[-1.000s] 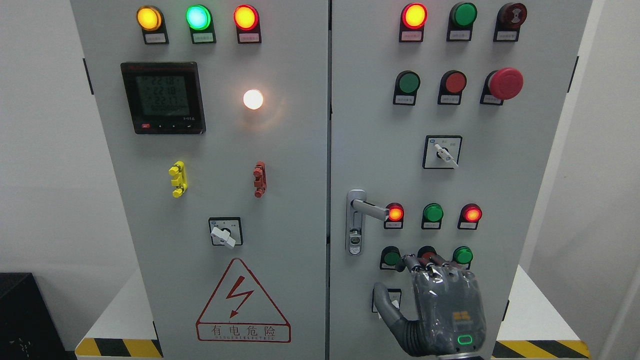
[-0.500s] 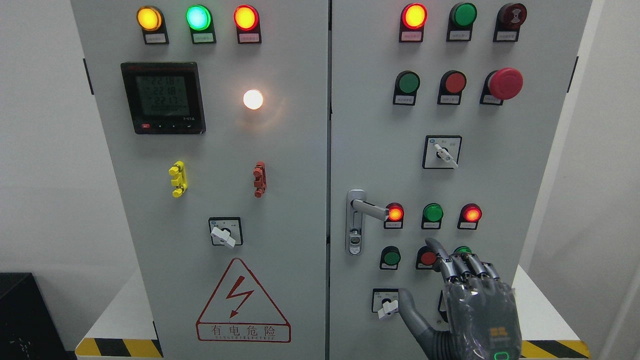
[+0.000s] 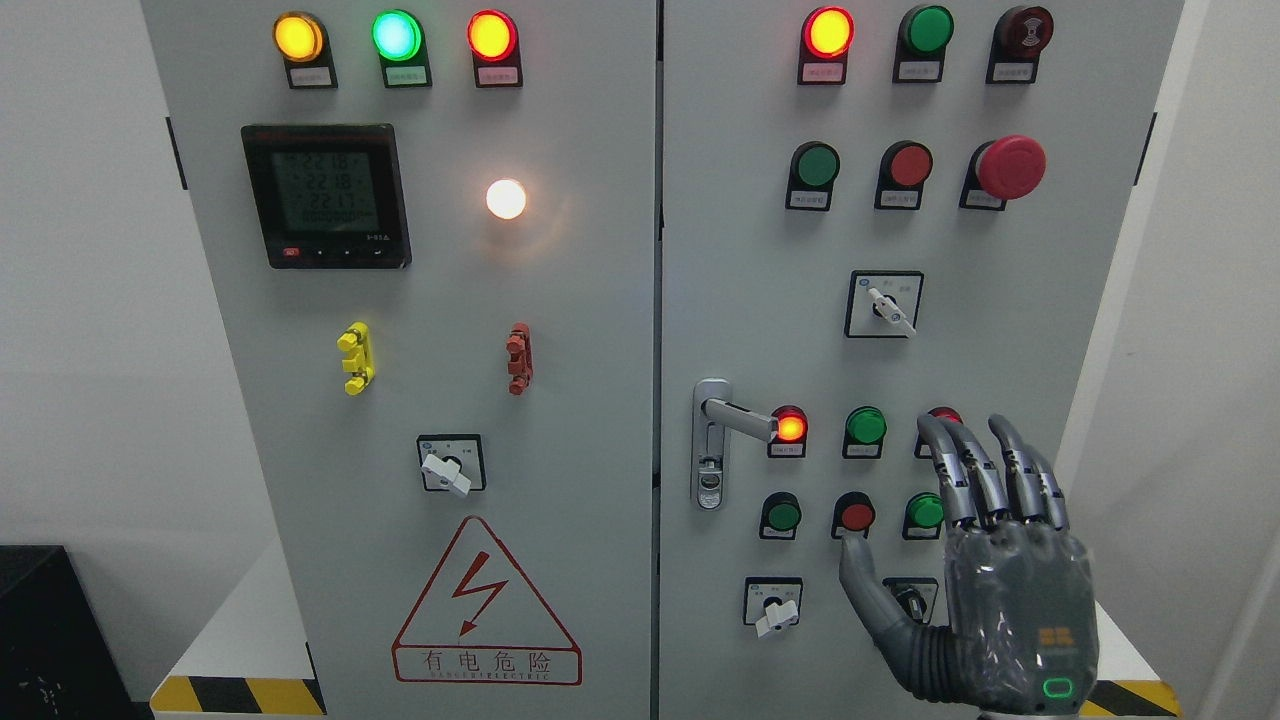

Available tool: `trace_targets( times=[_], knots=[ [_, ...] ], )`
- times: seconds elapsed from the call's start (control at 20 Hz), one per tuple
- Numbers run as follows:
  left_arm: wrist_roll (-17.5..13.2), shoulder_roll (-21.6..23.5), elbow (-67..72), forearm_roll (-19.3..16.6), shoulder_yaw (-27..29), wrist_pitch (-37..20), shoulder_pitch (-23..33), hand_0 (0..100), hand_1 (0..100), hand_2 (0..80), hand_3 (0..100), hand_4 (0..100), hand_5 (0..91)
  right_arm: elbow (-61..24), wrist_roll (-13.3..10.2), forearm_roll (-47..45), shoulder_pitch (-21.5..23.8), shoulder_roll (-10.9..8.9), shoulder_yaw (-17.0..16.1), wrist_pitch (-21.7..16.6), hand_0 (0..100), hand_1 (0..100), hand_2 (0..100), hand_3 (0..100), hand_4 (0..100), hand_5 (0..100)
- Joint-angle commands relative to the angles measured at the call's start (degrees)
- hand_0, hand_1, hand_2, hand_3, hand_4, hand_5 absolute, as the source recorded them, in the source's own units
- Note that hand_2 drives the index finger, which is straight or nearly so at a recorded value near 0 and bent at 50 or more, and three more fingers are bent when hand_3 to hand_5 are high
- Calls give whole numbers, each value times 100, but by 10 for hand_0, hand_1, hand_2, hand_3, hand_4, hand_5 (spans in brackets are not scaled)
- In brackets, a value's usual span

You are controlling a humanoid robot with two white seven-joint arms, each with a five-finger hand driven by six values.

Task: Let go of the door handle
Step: 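Open the right hand fingers and withdraw it away from the handle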

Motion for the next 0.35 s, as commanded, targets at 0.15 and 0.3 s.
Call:
trace_targets(
  times=[0.15,0.3],
  knots=[
    [3,0,-114,0,-123,1,0,0,0,22,91,12,0,-83,-22,-30,-30,16,-141,-2,373,291,0,0,0,0],
    [3,0,-114,0,-123,1,0,0,0,22,88,13,0,-83,-22,-30,-30,16,-141,-2,372,292,0,0,0,0]
  ],
)
